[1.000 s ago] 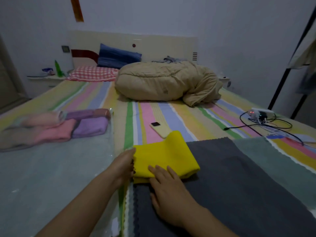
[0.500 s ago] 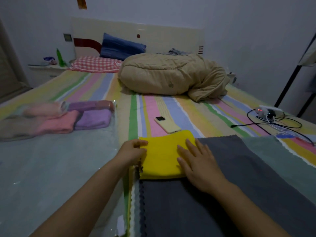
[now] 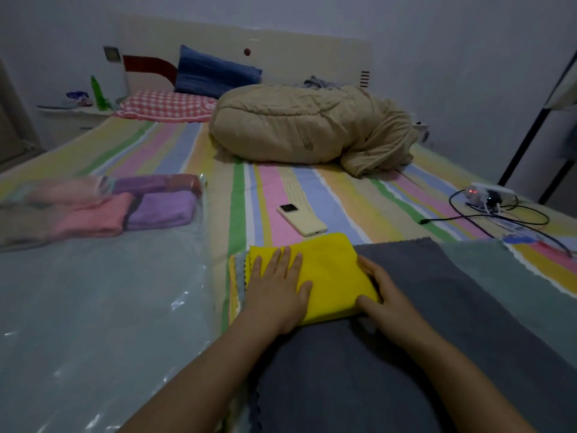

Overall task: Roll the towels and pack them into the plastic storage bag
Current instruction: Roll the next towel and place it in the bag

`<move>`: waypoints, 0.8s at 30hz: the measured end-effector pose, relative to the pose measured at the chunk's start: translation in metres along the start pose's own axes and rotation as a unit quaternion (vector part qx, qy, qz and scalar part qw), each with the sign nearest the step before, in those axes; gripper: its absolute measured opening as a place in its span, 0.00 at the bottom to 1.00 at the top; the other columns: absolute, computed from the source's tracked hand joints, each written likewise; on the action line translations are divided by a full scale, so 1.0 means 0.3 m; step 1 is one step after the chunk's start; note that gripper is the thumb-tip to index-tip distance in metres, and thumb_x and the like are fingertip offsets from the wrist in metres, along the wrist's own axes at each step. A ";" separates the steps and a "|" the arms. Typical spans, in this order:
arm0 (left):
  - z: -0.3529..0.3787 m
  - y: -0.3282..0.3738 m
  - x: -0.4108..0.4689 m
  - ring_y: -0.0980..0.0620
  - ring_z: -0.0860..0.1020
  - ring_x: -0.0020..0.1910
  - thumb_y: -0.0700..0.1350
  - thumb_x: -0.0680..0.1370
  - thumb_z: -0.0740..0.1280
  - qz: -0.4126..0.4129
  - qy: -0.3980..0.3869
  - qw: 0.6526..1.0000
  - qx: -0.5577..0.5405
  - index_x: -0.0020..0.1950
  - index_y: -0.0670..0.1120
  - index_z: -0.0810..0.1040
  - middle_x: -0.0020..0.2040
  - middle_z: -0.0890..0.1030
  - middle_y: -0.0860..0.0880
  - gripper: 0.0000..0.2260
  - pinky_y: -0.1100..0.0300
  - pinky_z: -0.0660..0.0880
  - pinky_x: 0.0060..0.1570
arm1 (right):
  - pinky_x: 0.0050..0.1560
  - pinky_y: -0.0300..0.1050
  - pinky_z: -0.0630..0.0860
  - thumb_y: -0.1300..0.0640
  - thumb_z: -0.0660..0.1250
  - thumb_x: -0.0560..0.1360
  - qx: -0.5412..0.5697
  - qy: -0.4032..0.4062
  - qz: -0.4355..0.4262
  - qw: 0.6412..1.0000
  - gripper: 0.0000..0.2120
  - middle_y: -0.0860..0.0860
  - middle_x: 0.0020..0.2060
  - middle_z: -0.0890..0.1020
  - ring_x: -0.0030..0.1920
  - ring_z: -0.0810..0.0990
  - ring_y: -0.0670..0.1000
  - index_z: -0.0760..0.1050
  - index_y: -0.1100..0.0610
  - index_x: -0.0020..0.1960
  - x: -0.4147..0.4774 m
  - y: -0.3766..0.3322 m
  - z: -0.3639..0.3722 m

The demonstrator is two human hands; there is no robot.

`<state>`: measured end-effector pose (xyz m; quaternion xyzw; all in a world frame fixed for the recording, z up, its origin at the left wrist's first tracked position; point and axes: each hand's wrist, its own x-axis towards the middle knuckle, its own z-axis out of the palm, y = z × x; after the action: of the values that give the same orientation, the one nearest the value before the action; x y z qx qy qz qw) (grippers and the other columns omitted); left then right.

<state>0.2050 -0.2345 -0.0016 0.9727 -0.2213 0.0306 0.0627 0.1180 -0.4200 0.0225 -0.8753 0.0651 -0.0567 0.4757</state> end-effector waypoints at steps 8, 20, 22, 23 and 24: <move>0.006 -0.016 -0.005 0.53 0.41 0.78 0.59 0.82 0.45 0.004 0.013 0.999 -0.043 0.79 0.52 0.43 0.79 0.42 0.51 0.27 0.47 0.37 0.75 | 0.59 0.48 0.74 0.62 0.68 0.72 -0.030 0.148 -0.076 0.986 0.30 0.44 0.64 0.75 0.61 0.74 0.47 0.65 0.48 0.71 -0.026 0.009 0.063; 0.045 -0.017 -0.016 0.54 0.40 0.77 0.63 0.76 0.37 -0.006 0.032 0.998 -0.055 0.79 0.53 0.43 0.79 0.42 0.52 0.32 0.48 0.36 0.74 | 0.48 0.50 0.74 0.63 0.62 0.70 -0.238 0.197 0.048 0.950 0.24 0.50 0.56 0.79 0.57 0.73 0.54 0.71 0.48 0.64 -0.011 -0.007 0.064; 0.055 -0.019 -0.019 0.54 0.40 0.77 0.64 0.73 0.33 -0.004 0.040 0.998 -0.057 0.79 0.53 0.43 0.79 0.42 0.52 0.35 0.48 0.36 0.74 | 0.56 0.52 0.70 0.55 0.62 0.72 -0.287 0.148 0.077 0.943 0.22 0.52 0.61 0.75 0.62 0.68 0.56 0.70 0.51 0.66 -0.010 -0.011 0.062; 0.059 -0.017 -0.020 0.54 0.40 0.77 0.64 0.71 0.31 -0.004 0.045 0.998 -0.053 0.79 0.53 0.43 0.79 0.42 0.52 0.37 0.48 0.36 0.74 | 0.59 0.52 0.69 0.47 0.63 0.71 -0.286 0.104 0.104 0.947 0.21 0.53 0.62 0.74 0.63 0.66 0.57 0.72 0.50 0.63 -0.009 -0.015 0.061; 0.062 -0.016 -0.021 0.54 0.40 0.77 0.64 0.69 0.29 -0.005 0.048 0.998 -0.048 0.79 0.53 0.43 0.79 0.42 0.52 0.39 0.47 0.37 0.74 | 0.60 0.53 0.69 0.39 0.63 0.67 -0.254 0.063 0.121 0.957 0.23 0.53 0.61 0.74 0.63 0.66 0.57 0.74 0.50 0.57 -0.012 -0.027 0.062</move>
<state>0.2019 -0.2301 -0.0211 0.9670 -0.2147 0.0664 0.1199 0.1179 -0.3997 0.0193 -0.9476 0.2128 -0.0351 0.2355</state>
